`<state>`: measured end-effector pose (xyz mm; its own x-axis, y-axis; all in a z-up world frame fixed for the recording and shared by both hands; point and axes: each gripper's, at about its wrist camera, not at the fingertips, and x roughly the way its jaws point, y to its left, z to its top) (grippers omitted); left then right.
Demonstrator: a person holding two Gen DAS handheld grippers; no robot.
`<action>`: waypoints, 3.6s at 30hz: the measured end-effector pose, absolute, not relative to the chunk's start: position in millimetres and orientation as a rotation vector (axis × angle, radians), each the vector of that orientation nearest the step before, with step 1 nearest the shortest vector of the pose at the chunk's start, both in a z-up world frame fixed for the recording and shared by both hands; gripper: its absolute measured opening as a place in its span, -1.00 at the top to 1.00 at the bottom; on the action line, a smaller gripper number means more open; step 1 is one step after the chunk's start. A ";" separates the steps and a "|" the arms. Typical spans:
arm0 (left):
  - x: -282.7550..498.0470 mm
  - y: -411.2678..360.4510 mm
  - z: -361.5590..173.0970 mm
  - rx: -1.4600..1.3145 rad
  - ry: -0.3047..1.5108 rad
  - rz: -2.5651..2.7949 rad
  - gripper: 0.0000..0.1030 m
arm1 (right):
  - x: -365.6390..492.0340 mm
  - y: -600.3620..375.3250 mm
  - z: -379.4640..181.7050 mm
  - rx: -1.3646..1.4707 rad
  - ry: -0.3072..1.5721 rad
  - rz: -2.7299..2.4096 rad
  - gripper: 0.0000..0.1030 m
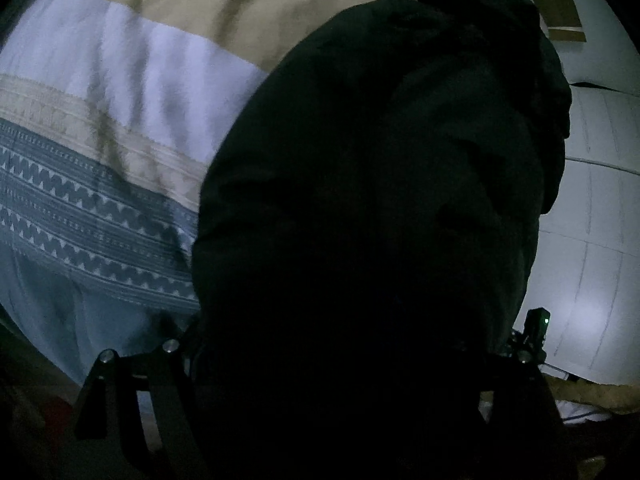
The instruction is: Fold large clothes
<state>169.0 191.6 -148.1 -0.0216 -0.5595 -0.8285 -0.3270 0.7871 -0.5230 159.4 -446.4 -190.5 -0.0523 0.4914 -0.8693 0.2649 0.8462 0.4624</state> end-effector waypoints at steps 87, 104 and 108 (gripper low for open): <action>594.4 179.9 -63.6 -0.987 1.114 -0.083 0.75 | 556.4 -453.2 -38.6 0.726 1.056 -0.119 0.55; 611.3 191.5 -68.2 -1.134 1.114 -0.126 0.22 | 571.2 -448.2 -43.2 0.731 1.061 -0.104 -0.44; 613.0 200.2 -53.8 -1.168 1.095 -0.132 0.17 | 566.0 -449.3 -27.6 0.739 1.027 -0.103 -0.60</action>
<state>613.0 200.2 -53.8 0.5121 -0.5951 -0.6194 -0.4309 0.4459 -0.7846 566.0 -449.3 -27.6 0.5349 0.2536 -0.8060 0.4088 0.7571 0.5095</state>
